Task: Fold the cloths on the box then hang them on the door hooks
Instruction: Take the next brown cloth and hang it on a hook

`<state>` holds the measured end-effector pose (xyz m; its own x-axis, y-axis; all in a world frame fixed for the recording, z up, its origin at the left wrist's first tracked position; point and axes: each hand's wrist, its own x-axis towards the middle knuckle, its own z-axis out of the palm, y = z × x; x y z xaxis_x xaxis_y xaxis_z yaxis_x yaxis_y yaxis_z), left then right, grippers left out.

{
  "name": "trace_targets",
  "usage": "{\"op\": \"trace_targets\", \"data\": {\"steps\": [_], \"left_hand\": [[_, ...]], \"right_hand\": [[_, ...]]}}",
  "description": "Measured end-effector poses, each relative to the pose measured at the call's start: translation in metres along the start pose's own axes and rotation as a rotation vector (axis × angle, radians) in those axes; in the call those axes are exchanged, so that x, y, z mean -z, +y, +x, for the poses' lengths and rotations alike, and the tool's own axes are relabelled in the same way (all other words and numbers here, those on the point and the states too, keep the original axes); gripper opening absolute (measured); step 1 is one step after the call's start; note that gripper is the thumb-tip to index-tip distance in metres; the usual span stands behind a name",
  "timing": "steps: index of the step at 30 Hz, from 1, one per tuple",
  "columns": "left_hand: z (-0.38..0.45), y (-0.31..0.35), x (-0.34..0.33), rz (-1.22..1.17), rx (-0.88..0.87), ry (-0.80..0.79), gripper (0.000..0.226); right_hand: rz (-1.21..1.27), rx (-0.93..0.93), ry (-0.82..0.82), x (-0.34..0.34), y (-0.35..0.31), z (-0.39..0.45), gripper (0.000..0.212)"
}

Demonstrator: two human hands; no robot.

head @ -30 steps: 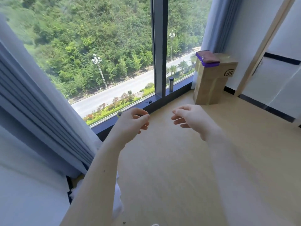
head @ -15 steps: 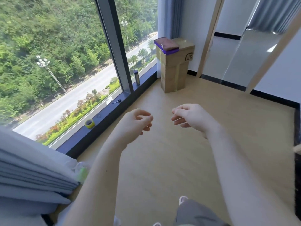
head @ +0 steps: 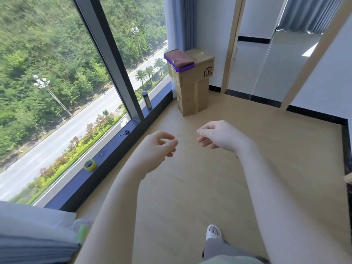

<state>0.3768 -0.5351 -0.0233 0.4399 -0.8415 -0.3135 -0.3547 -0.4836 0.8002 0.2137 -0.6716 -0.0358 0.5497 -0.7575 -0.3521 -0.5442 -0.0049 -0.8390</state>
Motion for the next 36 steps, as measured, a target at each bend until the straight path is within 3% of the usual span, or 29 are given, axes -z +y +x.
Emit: {"op": "trace_targets", "data": {"steps": [14,27,36], "left_hand": [[0.133,0.087,-0.052,0.047,0.021,-0.078,0.023],[0.249,0.088,-0.032,0.048,0.056,-0.173,0.024],[0.364,0.1,0.018,0.009,-0.015,-0.206,0.017]], "right_hand": [[0.091,-0.016,0.021,0.101,0.026,0.11,0.019],[0.063,-0.124,0.045,0.104,0.025,0.211,0.017],[0.113,-0.083,0.124,0.117,-0.036,0.321,0.017]]}}
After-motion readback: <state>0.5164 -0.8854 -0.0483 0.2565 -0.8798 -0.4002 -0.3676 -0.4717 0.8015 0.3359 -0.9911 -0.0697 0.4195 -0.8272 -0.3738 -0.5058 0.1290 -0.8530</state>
